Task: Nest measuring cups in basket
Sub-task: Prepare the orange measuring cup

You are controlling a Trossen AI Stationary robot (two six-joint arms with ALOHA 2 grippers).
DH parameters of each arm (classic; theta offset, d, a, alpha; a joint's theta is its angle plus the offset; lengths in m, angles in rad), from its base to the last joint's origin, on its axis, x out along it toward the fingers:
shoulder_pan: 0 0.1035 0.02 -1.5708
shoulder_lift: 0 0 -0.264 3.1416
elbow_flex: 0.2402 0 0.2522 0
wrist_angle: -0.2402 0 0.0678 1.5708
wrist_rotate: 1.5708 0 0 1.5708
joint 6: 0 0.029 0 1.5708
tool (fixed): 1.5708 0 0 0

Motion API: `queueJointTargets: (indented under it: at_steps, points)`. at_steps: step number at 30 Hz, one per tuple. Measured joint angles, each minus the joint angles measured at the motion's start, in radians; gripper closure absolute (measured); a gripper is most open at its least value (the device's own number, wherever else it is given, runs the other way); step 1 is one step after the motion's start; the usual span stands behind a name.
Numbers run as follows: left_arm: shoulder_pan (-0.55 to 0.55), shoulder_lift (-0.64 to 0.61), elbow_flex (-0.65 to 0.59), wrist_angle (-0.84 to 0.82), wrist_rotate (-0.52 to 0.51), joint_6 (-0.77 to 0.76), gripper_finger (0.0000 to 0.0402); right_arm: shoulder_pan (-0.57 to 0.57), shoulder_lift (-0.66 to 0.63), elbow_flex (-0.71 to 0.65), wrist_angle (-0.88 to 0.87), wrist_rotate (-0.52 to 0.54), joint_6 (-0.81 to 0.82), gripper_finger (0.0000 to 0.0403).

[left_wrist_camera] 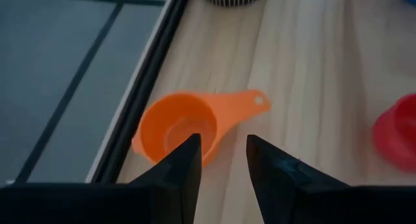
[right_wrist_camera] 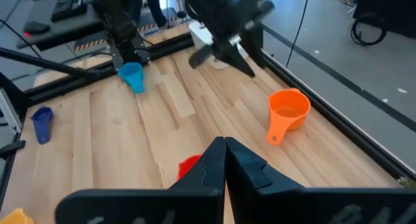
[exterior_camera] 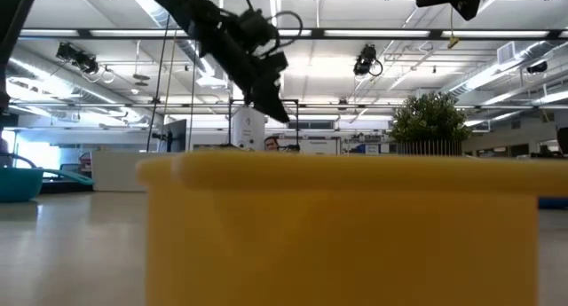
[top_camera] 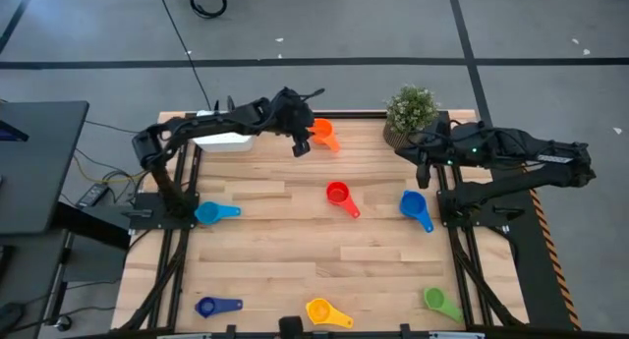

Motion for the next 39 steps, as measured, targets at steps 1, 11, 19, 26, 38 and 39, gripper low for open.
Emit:
queueJointTargets:
  at_steps: [1,11,19,26,38,39]
  points:
    - [0.010,0.014,0.000,-0.001,0.016,0.012,0.0271,-0.003,0.002,0.000,0.005,0.000,0.001,0.0391]
    - [0.026,0.119,0.001,0.008,0.077,0.319,0.0271,-0.041,0.004,0.000,0.014,-0.003,0.002,0.0391]
    - [0.010,0.149,0.001,0.040,0.004,0.523,0.0271,-0.070,0.004,0.000,0.014,-0.003,0.001,0.0391]
    - [0.020,0.149,0.001,0.052,-0.020,0.584,0.0271,-0.103,0.004,0.000,0.017,-0.004,-0.001,0.0391]
    - [0.041,0.170,0.001,0.056,0.042,0.644,0.0271,-0.151,0.004,0.000,0.017,-0.004,-0.001,0.0391]
    - [0.041,0.180,0.003,0.060,0.044,0.645,0.0271,-0.154,0.004,0.000,0.017,-0.004,-0.001,0.0391]
